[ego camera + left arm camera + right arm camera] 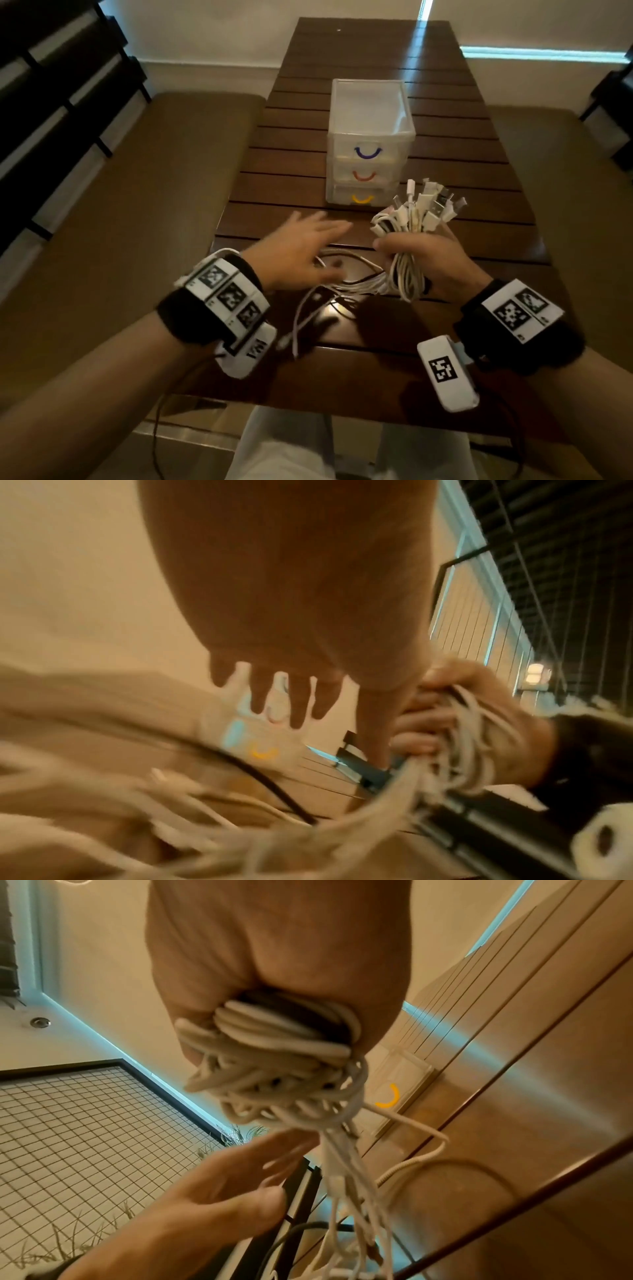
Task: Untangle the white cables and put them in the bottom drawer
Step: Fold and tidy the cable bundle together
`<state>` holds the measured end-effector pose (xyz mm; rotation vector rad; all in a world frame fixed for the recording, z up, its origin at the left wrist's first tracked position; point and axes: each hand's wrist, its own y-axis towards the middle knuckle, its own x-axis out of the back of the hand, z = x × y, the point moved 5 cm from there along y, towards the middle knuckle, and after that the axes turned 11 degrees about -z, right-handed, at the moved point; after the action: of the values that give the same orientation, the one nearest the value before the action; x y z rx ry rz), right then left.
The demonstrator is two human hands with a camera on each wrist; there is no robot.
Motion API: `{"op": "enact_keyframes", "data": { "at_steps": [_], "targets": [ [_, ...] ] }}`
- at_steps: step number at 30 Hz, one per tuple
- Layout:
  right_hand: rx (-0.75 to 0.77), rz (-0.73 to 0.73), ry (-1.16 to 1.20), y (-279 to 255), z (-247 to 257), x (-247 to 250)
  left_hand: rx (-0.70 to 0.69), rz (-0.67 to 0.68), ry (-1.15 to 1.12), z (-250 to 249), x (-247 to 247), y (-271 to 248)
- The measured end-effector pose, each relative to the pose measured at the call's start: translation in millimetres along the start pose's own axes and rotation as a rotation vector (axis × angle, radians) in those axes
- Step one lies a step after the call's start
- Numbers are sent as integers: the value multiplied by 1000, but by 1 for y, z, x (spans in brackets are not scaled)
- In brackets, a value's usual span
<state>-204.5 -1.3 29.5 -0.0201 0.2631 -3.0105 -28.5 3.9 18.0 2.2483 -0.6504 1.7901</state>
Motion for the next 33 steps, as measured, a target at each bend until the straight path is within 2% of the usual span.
{"op": "enact_keyframes", "data": {
  "at_steps": [2,4,6,10,12,14,18,20,24,26,31,33],
  "targets": [
    [-50,78,79,-2,1,-2,-68,12,-301,-41,-12,6],
    [-78,140,149,-3,5,-1,-62,-64,-538,-57,-25,13],
    [-106,168,248,-5,10,4,-25,-118,-644,-58,-33,15],
    [-109,137,218,-8,6,7,-41,-110,-342,-55,-35,12],
    [-96,93,178,-5,3,8,-17,-52,-202,-41,-31,6],
    [-59,50,130,-2,3,13,0,12,-172,-24,-28,-2],
    [192,1,-135,-2,16,11,24,74,-212,-11,-20,-10],
    [227,17,-186,-1,19,5,37,17,-260,-11,-13,-8],
    [205,179,-363,1,24,-7,-90,-70,-240,-24,3,-3],
    [203,243,-377,0,27,-13,-130,-129,-205,-27,13,4],
    [128,269,-251,0,25,-20,-207,-243,-284,-38,18,5],
    [151,257,-307,-1,25,-21,-147,-237,-324,-35,15,4]
  ]
}}
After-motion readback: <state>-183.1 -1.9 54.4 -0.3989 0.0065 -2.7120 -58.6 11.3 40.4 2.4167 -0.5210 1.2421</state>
